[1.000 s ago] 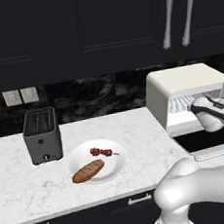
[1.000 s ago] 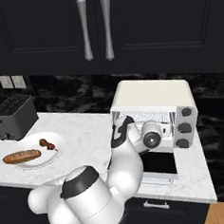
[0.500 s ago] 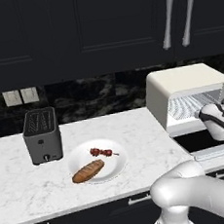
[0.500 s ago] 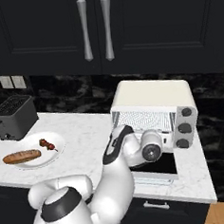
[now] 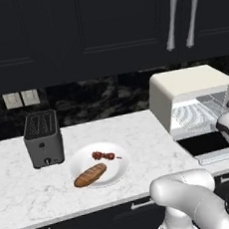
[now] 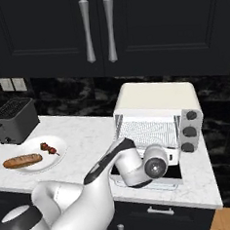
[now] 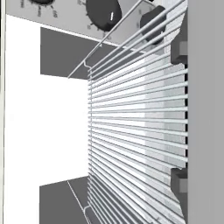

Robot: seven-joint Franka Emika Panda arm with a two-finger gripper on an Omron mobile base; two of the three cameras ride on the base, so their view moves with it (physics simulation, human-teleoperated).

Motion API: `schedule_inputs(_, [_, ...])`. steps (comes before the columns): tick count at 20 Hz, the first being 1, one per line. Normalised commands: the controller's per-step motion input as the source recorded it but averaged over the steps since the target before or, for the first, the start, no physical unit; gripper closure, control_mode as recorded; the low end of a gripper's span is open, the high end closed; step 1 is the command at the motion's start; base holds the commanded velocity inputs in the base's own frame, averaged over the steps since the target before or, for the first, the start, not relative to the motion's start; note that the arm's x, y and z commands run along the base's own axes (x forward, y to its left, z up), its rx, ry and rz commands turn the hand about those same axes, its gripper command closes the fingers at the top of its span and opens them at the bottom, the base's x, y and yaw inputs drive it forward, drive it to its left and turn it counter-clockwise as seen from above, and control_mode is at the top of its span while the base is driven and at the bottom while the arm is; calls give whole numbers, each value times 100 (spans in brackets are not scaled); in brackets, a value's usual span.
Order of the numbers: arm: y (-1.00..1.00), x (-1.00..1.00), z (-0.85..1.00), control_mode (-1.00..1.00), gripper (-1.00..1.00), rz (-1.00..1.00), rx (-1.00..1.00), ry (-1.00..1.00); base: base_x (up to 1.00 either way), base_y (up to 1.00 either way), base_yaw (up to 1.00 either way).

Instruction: Pick up the kebab skewer and baguette bread, and place them inside the toaster oven. Close the toaster oven door and start by setting the timer.

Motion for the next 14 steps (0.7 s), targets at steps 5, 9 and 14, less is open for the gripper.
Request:
schedule_inputs(5, [0, -77, -70, -100, -100, 0, -5, 17, 0, 0, 0])
schedule_inputs(9, [0, -57, -44, -100, -100, 0, -2, 18, 0, 0, 0])
schedule_inputs(14, [2, -23, 26, -100, -100, 0, 0, 9, 0, 0, 0])
